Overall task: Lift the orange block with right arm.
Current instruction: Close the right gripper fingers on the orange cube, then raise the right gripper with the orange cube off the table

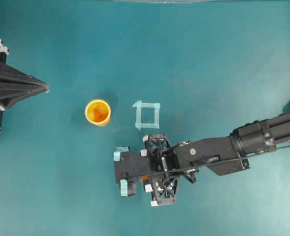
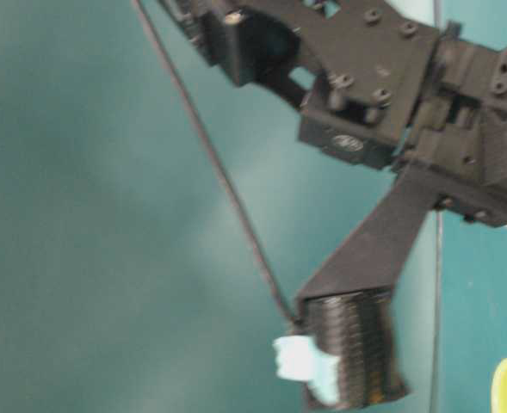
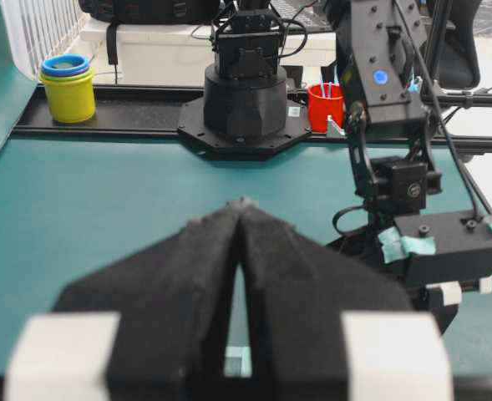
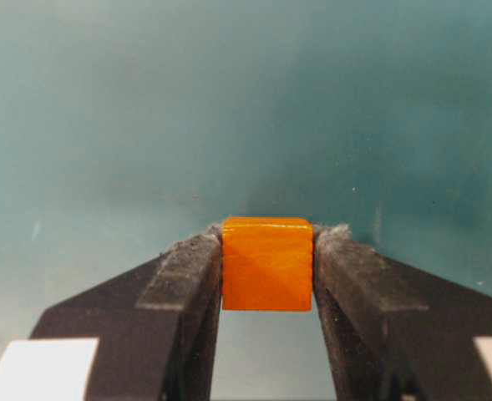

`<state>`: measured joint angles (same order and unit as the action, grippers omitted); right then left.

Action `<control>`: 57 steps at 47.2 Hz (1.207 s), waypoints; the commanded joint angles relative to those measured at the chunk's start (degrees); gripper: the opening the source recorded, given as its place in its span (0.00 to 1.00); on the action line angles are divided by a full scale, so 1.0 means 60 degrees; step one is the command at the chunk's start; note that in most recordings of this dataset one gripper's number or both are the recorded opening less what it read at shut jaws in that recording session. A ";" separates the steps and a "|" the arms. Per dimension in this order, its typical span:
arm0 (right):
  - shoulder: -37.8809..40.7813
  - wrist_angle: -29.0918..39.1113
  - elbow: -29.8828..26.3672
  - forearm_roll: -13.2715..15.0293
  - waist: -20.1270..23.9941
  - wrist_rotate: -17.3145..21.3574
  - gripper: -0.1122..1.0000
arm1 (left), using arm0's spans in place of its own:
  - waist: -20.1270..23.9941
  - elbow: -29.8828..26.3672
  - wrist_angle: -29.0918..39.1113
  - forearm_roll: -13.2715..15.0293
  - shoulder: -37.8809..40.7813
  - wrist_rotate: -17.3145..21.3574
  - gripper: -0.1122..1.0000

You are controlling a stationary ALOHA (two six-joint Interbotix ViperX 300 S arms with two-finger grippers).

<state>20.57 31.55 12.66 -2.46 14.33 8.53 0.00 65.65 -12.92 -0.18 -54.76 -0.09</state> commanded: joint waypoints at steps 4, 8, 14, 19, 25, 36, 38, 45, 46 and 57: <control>-0.0747 0.0601 -0.0688 0.0015 -0.0088 0.0015 0.46 | -0.0015 -0.0264 -0.0044 -0.0029 0.0073 0.0015 0.10; -0.0835 0.0894 -0.0923 0.0015 -0.0088 0.0015 0.46 | -0.0015 -0.0264 -0.0044 -0.0029 0.0073 0.0000 0.10; -0.0923 0.1436 -0.1289 0.0015 -0.0088 0.0015 0.46 | -0.0015 -0.0264 -0.0044 -0.0029 0.0073 0.0000 0.10; -0.0996 0.1948 -0.1582 0.0015 -0.0088 0.0015 0.46 | -0.0015 -0.0264 -0.0044 -0.0029 0.0073 0.0000 0.10; -0.1099 0.2344 -0.1846 0.0015 -0.0088 0.0015 0.46 | -0.0015 -0.0264 0.0029 -0.0029 0.0059 0.0000 0.10; -0.1289 0.3018 -0.2314 0.0015 -0.0088 0.0015 0.46 | 0.0000 -0.0264 0.0161 -0.0029 0.0059 -0.0029 0.10; -0.1304 0.3120 -0.2388 0.0015 -0.0088 0.0029 0.46 | 0.0000 -0.0264 0.0161 -0.0029 0.0059 -0.0029 0.10; -0.1450 0.3486 -0.2651 0.0015 -0.0088 0.0015 0.46 | -0.0015 -0.0264 0.0176 -0.0029 0.0059 -0.0015 0.10; -0.1465 0.3545 -0.2681 0.0015 -0.0088 0.0029 0.46 | -0.0015 -0.0264 0.0176 -0.0029 0.0073 -0.0015 0.10; -0.1685 0.4102 -0.3032 0.0015 -0.0088 0.0029 0.46 | -0.0015 -0.0264 0.0176 -0.0029 0.0059 -0.0015 0.10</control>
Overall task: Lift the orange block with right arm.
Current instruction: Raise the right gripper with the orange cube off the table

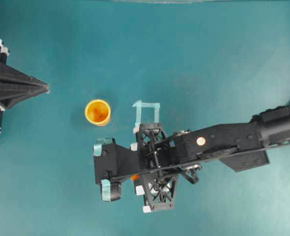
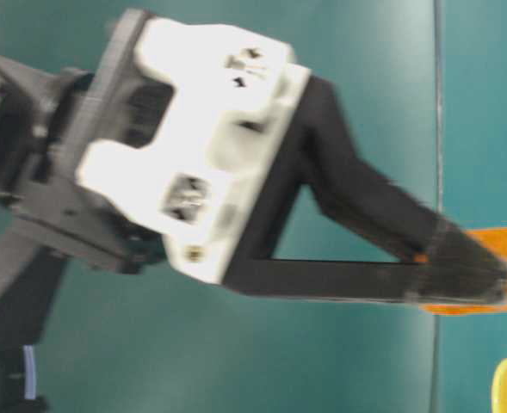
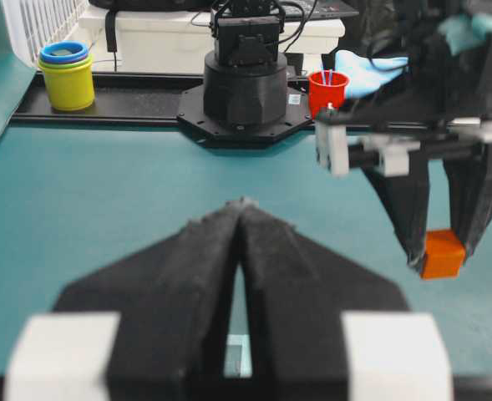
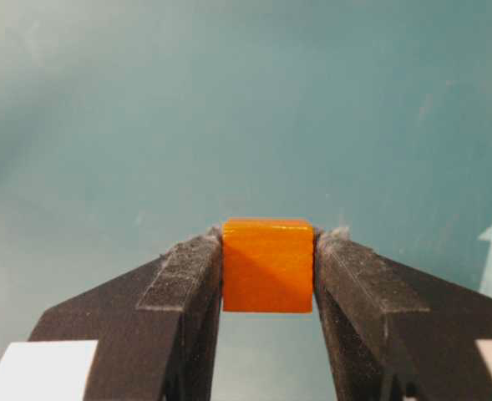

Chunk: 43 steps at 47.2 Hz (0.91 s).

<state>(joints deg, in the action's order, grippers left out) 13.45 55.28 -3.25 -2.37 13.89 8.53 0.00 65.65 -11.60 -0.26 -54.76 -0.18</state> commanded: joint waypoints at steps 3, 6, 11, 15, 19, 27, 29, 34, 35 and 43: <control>-0.0542 0.0308 -0.0513 0.0000 -0.0015 0.0029 0.46 | -0.0015 -0.0264 -0.0044 -0.0015 0.0059 0.0000 0.10; -0.0557 0.0439 -0.0615 0.0000 -0.0015 0.0029 0.46 | -0.0015 -0.0264 -0.0044 -0.0015 0.0059 0.0015 0.10; -0.0571 0.0659 -0.0806 0.0000 -0.0015 0.0029 0.46 | -0.0015 -0.0264 -0.0044 -0.0015 0.0059 0.0015 0.10; -0.0586 0.0864 -0.0981 0.0000 -0.0015 0.0029 0.46 | 0.0000 -0.0264 -0.0044 -0.0015 0.0059 0.0015 0.10; -0.0571 0.1025 -0.1113 0.0000 -0.0015 0.0029 0.46 | 0.0000 -0.0264 -0.0044 -0.0015 0.0059 0.0015 0.10; -0.0586 0.1084 -0.1128 0.0000 -0.0015 0.0029 0.46 | -0.0015 -0.0264 -0.0044 -0.0015 0.0059 0.0015 0.10; -0.0571 0.1084 -0.1143 0.0000 -0.0015 0.0029 0.46 | -0.0015 -0.0264 -0.0029 -0.0015 0.0073 0.0015 0.10; -0.0586 0.1069 -0.1157 -0.0015 -0.0015 0.0044 0.46 | -0.0015 -0.0264 0.0015 -0.0015 0.0059 0.0015 0.10; -0.0586 0.1069 -0.1143 -0.0015 -0.0015 0.0029 0.46 | 0.0000 -0.0264 0.0029 -0.0015 0.0059 0.0015 0.10; -0.0586 0.1069 -0.1143 -0.0015 -0.0015 0.0044 0.46 | 0.0000 -0.0264 0.0117 -0.0015 0.0059 0.0015 0.10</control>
